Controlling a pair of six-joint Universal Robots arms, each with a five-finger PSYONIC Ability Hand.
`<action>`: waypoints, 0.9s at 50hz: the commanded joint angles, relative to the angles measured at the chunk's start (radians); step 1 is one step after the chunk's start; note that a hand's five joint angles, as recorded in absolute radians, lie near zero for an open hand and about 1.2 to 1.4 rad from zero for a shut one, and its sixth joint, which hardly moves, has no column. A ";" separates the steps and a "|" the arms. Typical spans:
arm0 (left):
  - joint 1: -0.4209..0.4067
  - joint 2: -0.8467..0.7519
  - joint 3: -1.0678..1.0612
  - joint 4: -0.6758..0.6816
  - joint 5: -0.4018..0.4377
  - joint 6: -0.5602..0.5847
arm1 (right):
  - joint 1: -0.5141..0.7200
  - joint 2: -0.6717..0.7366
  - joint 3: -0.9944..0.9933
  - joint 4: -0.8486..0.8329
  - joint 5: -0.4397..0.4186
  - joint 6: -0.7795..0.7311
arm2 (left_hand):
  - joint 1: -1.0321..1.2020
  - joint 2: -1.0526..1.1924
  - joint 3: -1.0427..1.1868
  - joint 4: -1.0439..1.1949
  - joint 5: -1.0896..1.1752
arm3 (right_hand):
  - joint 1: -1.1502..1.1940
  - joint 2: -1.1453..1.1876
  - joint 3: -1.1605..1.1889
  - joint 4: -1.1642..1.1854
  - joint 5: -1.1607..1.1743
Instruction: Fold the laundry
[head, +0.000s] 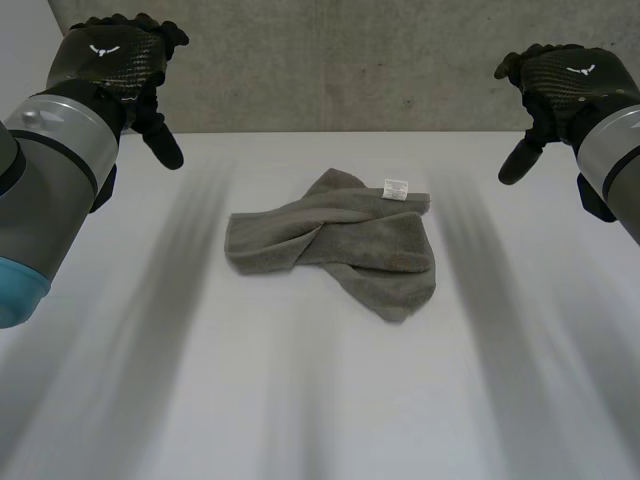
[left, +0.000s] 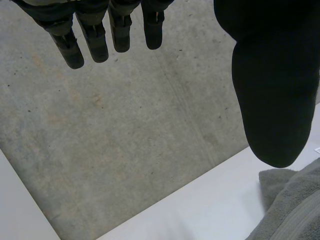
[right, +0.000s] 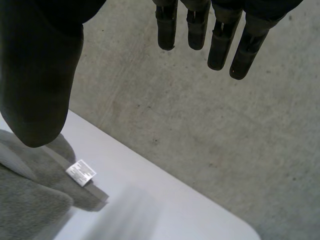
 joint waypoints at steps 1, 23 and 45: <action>0.000 -0.001 0.001 -0.006 0.005 0.005 | -0.004 0.001 -0.014 0.027 -0.001 0.024 | 0.002 0.010 0.009 0.010 -0.016 | -0.055 -0.074 -0.066 -0.083 -0.061; 0.000 -0.067 -0.054 0.000 0.049 0.011 | 0.057 0.159 -0.018 0.029 -0.224 -0.103 | 0.002 0.010 0.009 0.010 -0.016 | -0.055 -0.074 -0.066 -0.083 -0.061; -0.009 -0.498 -0.066 0.263 0.146 0.017 | 0.123 0.931 -0.896 0.243 -0.148 -0.039 | 0.107 0.115 0.115 0.116 0.090 | 0.023 0.004 0.012 -0.005 0.016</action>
